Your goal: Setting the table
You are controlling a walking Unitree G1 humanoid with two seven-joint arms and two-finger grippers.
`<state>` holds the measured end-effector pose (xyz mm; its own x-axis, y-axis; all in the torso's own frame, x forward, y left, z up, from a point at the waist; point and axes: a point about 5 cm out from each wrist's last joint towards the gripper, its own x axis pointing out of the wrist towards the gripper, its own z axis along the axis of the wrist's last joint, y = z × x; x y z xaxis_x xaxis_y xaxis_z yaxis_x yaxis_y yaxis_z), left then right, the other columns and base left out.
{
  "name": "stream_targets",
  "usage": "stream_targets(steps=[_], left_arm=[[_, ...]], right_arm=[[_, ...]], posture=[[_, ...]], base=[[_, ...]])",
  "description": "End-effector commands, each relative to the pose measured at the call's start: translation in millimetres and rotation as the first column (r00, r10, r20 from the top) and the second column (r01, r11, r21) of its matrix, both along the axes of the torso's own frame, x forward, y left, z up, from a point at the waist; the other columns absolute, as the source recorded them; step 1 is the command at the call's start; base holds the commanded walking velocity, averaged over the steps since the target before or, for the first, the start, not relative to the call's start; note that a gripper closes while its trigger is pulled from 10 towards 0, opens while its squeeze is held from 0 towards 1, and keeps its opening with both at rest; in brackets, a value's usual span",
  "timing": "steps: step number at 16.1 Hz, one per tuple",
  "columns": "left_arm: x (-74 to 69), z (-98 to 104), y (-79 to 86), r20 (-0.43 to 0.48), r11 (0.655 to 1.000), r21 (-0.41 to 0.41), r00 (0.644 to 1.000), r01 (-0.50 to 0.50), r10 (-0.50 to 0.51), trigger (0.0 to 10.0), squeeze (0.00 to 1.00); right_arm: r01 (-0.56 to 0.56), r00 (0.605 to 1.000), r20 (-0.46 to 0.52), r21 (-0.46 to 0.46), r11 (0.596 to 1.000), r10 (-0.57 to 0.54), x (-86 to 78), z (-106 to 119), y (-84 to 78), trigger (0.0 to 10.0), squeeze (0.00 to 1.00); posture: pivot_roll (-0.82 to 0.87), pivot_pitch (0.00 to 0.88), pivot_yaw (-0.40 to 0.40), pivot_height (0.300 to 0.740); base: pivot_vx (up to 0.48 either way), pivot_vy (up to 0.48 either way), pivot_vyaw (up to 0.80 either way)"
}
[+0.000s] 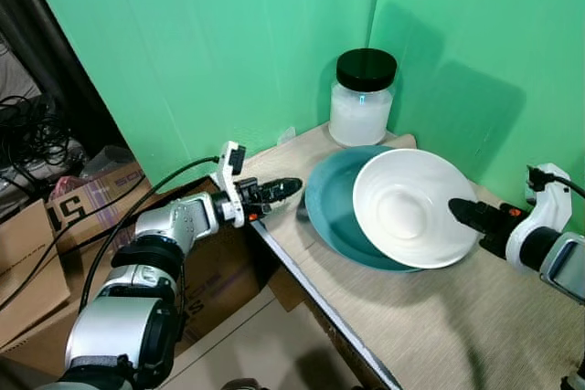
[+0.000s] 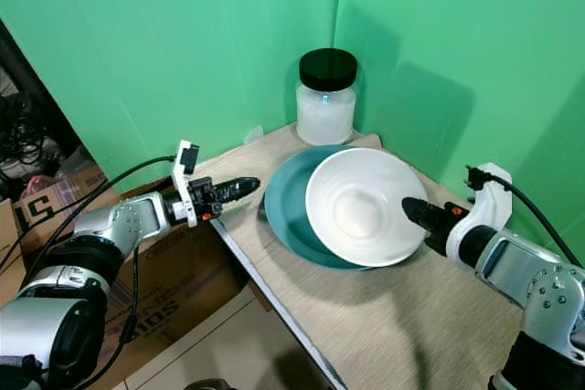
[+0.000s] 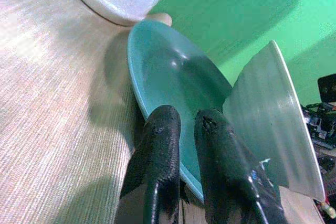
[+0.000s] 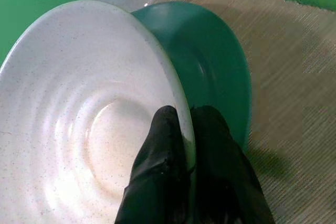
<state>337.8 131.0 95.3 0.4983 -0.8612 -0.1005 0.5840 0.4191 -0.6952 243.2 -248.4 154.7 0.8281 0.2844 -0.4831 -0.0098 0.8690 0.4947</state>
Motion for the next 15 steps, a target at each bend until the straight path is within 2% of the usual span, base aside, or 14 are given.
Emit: stream_targets(steps=[1,7,10,12,13,15], left_arm=[[2.2,3.7,8.7,0.031,0.999,0.011,0.999,-0.044,0.044,0.0,0.0],[-0.8,10.9,19.4,0.119,0.995,0.033,0.989,-0.091,0.087,0.0,0.0],[-1.5,12.2,22.1,0.144,0.992,0.052,0.984,-0.112,0.104,0.0,0.0],[-7.7,16.0,29.4,0.207,0.985,0.096,0.97,-0.147,0.124,0.0,0.0],[-7.7,16.0,29.4,0.207,0.985,0.096,0.97,-0.147,0.124,0.0,0.0],[-17.6,24.6,34.7,0.277,0.982,0.122,0.955,-0.145,0.107,0.0,0.0]], right_arm=[[-0.034,0.997,0.069,0.003,0.999,0.034,2.8,14.9,2.3,0.0,0.0],[-0.019,0.985,0.175,0.104,0.994,0.0,3.8,32.1,-2.5,0.0,0.0],[-0.023,0.98,0.2,0.124,0.992,-0.002,4.0,35.8,-3.3,0.0,0.0],[-0.063,0.963,0.27,0.155,0.986,0.019,1.2,47.4,-3.2,0.0,0.0],[-0.063,0.963,0.27,0.155,0.986,0.019,1.2,47.4,-3.2,0.0,0.0],[-0.081,0.955,0.295,0.149,0.986,0.034,-2.9,49.9,-1.2,0.0,0.0]], posture=[[-0.01,0.0,0.053,0.74],[-0.01,0.0,0.06,0.74],[-0.01,0.0,0.06,0.74],[-0.01,0.0,0.063,0.74],[-0.01,0.0,0.063,0.74],[-0.01,0.0,0.086,0.74]], base=[[0.0,0.0,0.0],[0.0,0.0,0.0],[0.0,0.0,0.0],[0.0,0.0,0.0],[0.0,0.0,0.0],[0.0,0.0,0.0]])
